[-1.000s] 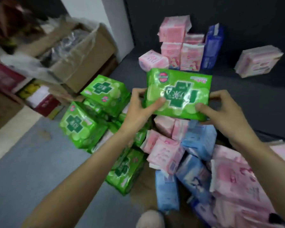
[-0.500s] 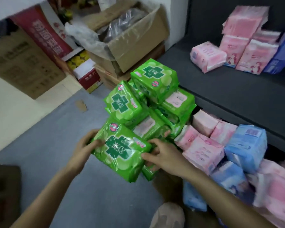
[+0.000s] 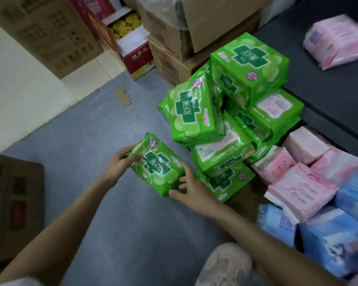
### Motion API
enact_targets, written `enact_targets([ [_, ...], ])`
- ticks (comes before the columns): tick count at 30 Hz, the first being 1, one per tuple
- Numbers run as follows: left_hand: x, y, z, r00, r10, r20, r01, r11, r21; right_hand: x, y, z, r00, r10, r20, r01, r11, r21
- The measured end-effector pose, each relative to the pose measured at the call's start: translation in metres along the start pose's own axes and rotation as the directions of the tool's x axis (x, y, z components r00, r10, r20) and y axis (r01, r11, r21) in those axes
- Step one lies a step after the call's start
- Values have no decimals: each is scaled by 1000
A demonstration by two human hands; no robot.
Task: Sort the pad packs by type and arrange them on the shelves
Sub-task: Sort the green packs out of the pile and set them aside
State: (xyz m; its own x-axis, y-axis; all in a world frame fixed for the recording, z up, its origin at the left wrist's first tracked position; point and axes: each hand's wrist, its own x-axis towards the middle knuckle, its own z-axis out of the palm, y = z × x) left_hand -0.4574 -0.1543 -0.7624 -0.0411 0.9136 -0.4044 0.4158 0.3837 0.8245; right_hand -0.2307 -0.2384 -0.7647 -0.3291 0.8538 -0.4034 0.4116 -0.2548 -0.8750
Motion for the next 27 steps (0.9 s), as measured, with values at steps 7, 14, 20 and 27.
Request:
enact_targets([
  [7,48,-24,55,1000,-14,7,13,991,134,27,16,0,991,-90,94,130,665,-735],
  [14,29,3,59,937,316,-147,-159,762,627,27,15,-4,975,-141,169,215,445,-869],
  [20,-51,85,39,717,697,29,-588,581,563,-25,-12,-62,839,-544,33,378,538,-754],
  [27,-44,183,138,216,868,447,-939,59,339,-84,0,-192,761,-615,-207,57,381,-923],
])
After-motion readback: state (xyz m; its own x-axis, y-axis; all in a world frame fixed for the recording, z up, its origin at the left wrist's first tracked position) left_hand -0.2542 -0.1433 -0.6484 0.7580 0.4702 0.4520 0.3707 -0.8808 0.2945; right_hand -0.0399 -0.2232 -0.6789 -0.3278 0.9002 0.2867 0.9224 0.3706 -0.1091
